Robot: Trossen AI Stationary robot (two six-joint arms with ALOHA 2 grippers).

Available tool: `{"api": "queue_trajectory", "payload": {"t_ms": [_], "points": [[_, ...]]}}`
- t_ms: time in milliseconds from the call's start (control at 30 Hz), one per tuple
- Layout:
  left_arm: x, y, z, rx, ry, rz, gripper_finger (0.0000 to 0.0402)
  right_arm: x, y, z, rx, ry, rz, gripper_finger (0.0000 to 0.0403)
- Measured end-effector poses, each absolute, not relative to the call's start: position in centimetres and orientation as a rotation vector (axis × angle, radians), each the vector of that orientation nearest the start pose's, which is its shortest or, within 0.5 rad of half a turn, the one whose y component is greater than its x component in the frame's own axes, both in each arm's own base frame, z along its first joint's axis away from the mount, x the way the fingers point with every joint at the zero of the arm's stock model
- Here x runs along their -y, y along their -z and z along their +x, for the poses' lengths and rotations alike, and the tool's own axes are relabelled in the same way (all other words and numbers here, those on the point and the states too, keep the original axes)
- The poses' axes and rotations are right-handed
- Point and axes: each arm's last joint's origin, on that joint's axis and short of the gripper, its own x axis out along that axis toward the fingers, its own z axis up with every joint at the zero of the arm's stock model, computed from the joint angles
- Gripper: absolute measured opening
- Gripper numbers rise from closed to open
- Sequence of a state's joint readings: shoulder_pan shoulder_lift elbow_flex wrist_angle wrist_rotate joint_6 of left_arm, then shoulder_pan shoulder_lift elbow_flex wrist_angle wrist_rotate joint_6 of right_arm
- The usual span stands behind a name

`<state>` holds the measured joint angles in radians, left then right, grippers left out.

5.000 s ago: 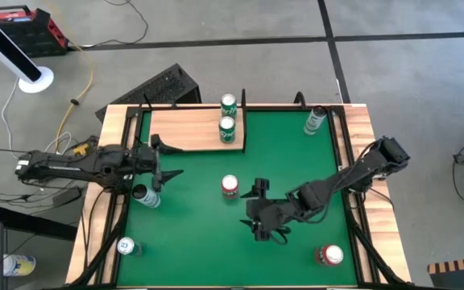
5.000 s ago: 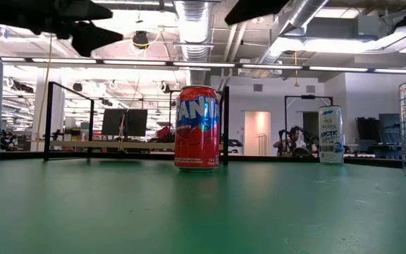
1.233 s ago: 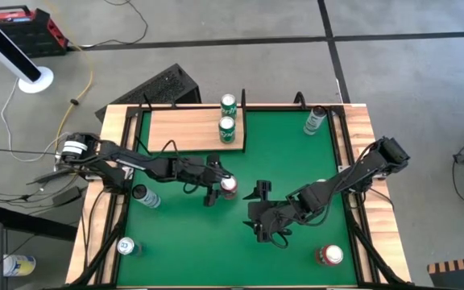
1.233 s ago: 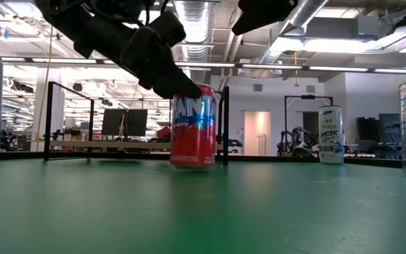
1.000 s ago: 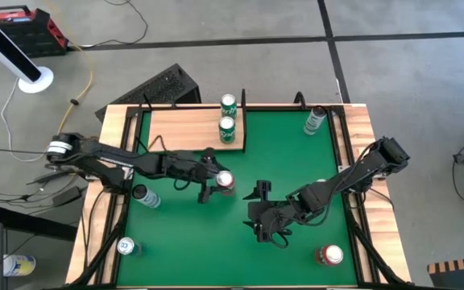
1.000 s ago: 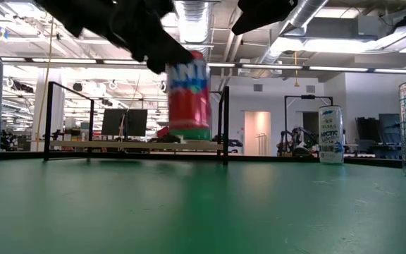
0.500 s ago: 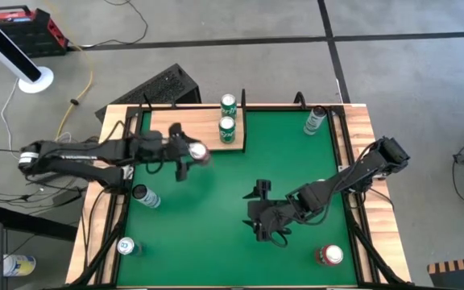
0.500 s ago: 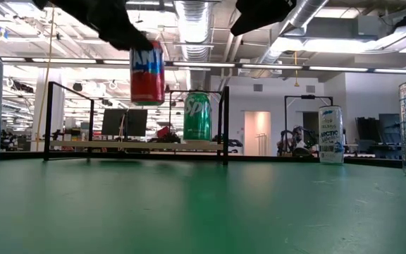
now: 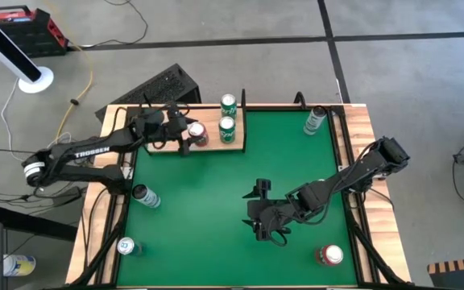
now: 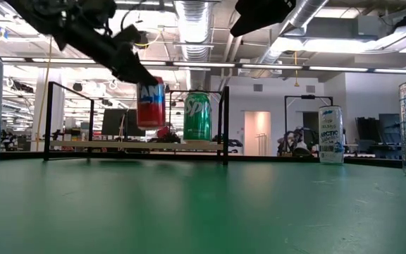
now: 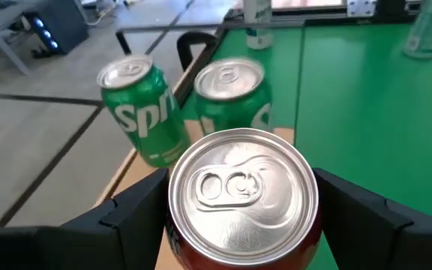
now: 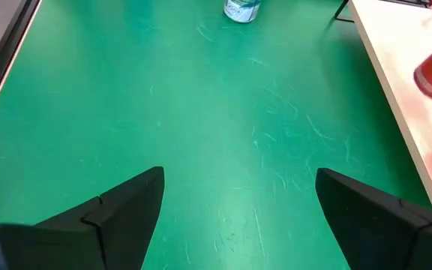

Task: Place canned beverage on shelf
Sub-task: Put the top orange soda can on the shelf

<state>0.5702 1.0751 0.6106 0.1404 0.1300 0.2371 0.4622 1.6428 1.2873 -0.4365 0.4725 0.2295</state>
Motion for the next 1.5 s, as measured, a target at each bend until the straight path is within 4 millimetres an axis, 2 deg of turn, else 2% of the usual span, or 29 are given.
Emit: {"api": "queue_trajectory", "payload": {"t_ms": [267, 467, 800, 1067, 1267, 1500], "points": [[-14.3, -22.8, 20.5, -0.393, -0.38, 0.062, 0.0275, -14.7, -27.1, 32.4, -0.698, 0.09, -0.137, 0.037], [-14.7, -22.5, 20.9, -0.385, -0.387, 0.068, 0.0276, -14.6, -27.1, 32.4, -0.703, 0.091, -0.14, 0.037], [-14.7, -22.5, 20.9, -0.391, -0.392, 0.065, 0.0328, -14.6, -27.0, 32.2, -0.718, 0.092, -0.148, 0.037], [-15.2, -24.7, 21.5, -0.348, -0.396, 0.088, 0.0333, -14.6, -27.0, 32.2, -0.718, 0.092, -0.148, 0.037], [-15.2, -27.1, 21.7, -0.386, -0.388, 0.095, 0.0333, -14.6, -27.0, 32.2, -0.719, 0.093, -0.148, 0.037], [-13.1, -29.2, 21.2, -0.41, -0.34, 0.082, 0.0334, -14.4, -26.9, 32.2, -0.734, 0.098, -0.156, 0.037]]}}
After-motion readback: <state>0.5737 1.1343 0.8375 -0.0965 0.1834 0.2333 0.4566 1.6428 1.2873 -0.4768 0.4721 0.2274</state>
